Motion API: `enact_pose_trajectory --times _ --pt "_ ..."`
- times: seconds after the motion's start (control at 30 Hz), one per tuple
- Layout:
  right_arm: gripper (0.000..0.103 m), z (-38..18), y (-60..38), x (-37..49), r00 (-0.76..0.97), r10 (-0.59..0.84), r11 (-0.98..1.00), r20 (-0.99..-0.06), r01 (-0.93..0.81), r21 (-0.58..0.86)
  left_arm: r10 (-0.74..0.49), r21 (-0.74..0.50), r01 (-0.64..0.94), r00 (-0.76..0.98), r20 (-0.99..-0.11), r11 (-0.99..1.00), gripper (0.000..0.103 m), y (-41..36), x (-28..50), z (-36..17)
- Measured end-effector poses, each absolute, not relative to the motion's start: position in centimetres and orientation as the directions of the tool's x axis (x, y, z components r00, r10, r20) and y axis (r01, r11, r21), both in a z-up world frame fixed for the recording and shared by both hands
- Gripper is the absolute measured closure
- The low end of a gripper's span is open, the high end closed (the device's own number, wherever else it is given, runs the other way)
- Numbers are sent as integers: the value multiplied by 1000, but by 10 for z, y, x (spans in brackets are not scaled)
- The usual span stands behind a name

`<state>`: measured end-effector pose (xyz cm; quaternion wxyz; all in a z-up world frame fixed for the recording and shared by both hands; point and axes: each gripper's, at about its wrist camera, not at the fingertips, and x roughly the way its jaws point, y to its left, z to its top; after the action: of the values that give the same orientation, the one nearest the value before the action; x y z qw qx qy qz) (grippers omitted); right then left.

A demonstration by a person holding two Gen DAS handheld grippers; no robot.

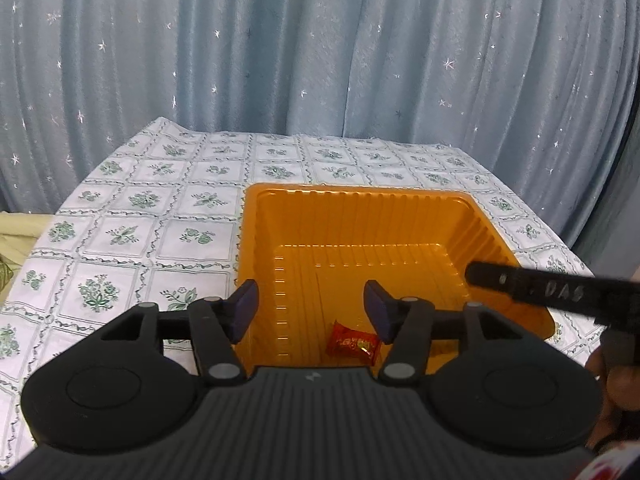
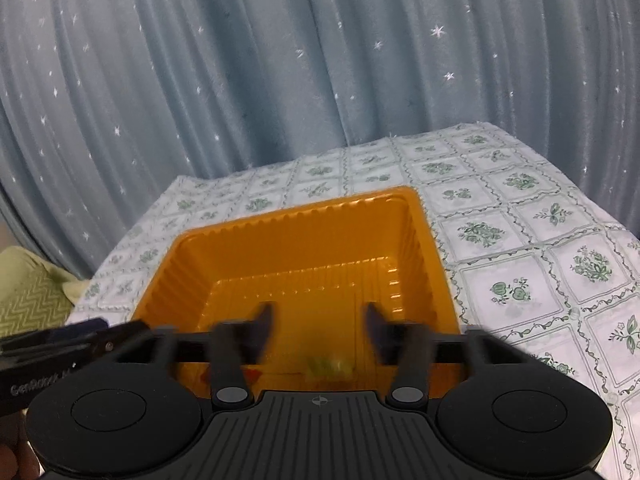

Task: Organize snacks
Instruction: 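Withdraw both tools from the tray back toward the snack pile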

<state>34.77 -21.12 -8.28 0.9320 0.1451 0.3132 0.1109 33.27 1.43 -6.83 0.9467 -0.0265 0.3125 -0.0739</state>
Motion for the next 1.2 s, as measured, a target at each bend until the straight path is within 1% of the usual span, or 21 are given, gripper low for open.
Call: enact_pose_trajectory --times 0.17,0.23,0.47,0.57,0.8,0.9,1.1,1.2 --pt "41 -69 -222 337 814 264 935 -518 -84 346 -152 -90 122 797 -585 988 41 15 316 -60" --pt "41 -62 -225 328 825 248 938 -509 -73 338 -139 -82 113 798 -587 990 35 15 306 -55" --pt "41 -35 -231 273 845 219 952 -487 -75 298 -114 -89 76 810 -575 993 25 19 260 -32" --pt "41 -29 -231 243 841 203 957 -501 -63 283 -114 -97 72 812 -572 993 22 21 233 -24" --pt "41 -19 -231 175 820 194 958 -539 -40 285 -108 -120 47 814 -571 992 13 26 168 -12" --pt "41 -14 -231 149 816 188 959 -547 -33 281 -118 -142 43 806 -580 989 13 29 144 -11" --pt "41 -10 -229 107 808 175 962 -562 -20 271 -101 -155 9 794 -599 988 12 38 101 -14" --pt "40 -12 -223 88 803 183 969 -567 -50 241 -93 -152 -2 785 -612 988 12 45 85 -17"
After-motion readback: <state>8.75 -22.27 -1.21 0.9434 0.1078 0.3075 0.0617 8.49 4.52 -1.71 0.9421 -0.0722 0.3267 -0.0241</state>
